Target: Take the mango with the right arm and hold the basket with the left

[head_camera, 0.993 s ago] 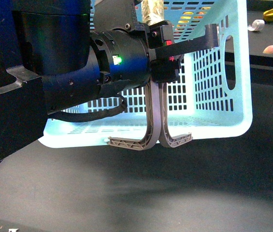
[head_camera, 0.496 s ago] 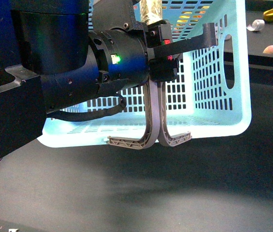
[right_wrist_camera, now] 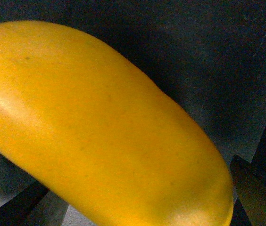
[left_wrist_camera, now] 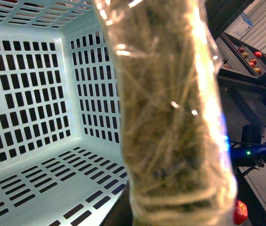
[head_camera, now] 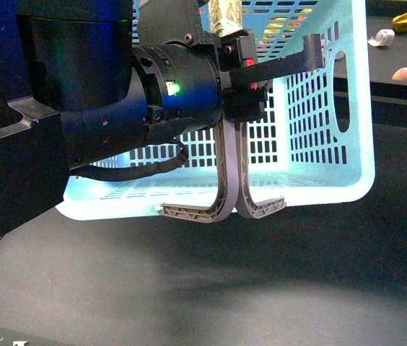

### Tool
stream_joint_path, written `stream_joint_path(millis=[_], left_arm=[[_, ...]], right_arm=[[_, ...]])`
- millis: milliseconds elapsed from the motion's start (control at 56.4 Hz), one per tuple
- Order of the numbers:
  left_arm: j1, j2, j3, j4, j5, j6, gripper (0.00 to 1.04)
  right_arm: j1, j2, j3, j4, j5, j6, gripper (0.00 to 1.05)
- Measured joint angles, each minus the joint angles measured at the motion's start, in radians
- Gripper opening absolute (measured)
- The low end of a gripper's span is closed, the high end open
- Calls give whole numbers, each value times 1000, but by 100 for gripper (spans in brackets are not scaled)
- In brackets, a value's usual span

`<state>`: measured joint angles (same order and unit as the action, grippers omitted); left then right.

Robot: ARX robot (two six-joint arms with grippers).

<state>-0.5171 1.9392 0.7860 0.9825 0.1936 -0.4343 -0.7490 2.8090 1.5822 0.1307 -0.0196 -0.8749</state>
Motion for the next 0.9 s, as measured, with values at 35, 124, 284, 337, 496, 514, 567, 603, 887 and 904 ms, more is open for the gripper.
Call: stream_joint_path(millis=[35, 124, 284, 337, 496, 514, 567, 603, 887, 904], left_arm=[[0, 0, 0, 0, 0, 0, 5], [0, 0, 0, 0, 0, 0, 5], [0, 0, 0, 0, 0, 0, 5], [0, 0, 0, 0, 0, 0, 5], [0, 0, 0, 0, 1, 0, 5], [0, 0, 0, 0, 0, 0, 5], [0, 0, 0, 0, 0, 0, 5], [0, 0, 0, 0, 0, 0, 5], [0, 0, 0, 0, 0, 0, 5], [0, 0, 0, 0, 0, 0, 5]], right_arm=[[3, 0, 1, 2, -1, 7, 96], [13, 0, 1, 10, -11, 31, 96], [29, 4, 5, 5, -12, 42, 96], [34, 7, 6, 5, -14, 45, 96], [45, 13, 8, 5, -17, 51, 96], [46, 13, 8, 5, -18, 53, 96], [48, 13, 8, 5, -20, 53, 96], [49, 13, 8, 4, -19, 53, 96], [54, 10, -8, 25, -19, 54, 75], [54, 8, -9, 26, -19, 53, 73]])
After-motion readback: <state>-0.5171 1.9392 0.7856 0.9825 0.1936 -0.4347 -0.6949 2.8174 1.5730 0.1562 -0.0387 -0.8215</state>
